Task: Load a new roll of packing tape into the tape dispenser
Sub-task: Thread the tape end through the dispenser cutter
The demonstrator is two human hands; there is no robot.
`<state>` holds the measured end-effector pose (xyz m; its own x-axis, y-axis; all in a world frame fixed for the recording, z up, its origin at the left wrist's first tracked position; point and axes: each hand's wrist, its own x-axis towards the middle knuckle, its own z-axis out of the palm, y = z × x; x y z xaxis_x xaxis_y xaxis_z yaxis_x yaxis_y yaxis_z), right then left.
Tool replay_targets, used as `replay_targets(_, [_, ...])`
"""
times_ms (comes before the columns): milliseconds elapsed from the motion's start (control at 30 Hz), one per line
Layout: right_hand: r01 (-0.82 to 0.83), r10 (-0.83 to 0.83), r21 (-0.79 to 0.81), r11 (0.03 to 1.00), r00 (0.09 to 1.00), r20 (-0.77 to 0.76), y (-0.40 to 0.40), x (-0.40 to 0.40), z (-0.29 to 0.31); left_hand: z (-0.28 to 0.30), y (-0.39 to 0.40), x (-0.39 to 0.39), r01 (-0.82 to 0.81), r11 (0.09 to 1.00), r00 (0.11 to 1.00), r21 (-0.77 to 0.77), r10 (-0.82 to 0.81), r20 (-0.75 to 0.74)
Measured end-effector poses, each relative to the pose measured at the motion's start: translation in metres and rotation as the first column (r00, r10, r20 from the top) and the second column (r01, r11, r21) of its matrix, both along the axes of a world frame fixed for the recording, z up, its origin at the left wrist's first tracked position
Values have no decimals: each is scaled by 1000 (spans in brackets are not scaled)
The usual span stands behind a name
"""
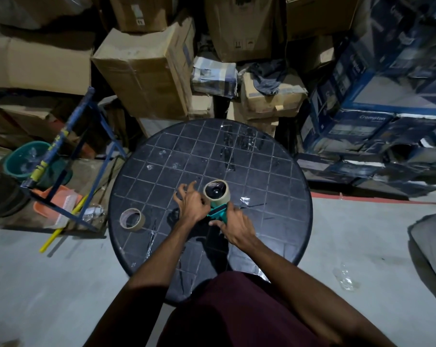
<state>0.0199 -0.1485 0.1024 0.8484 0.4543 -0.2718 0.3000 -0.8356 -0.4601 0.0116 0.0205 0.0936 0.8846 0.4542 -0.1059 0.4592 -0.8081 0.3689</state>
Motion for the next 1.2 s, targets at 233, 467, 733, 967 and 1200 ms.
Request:
replay_targets(233, [0,32,-204,979,988,150,13,-10,6,-1,-16,-8,-76,979,982,-189,106,154])
replay_targets(467, [-28,102,-291,956,964,244,16,-9,9,-2,-22,-11,-240,895,934,-375,319,162])
replay_targets(733, [-99,171,-291,952,957,236,16,-9,8,13,-31,-27,-179,917,891,-356,305,337])
replay_targets(967, [-151,201,-212,966,950,240,7,-8,-1,12,-19,-43,-143,936,902,-321,257,347])
replay_targets(1200, [-152,193,-216,964,964,182,5,-2,1,11,-7,-49,26,986,941,-164,31,336])
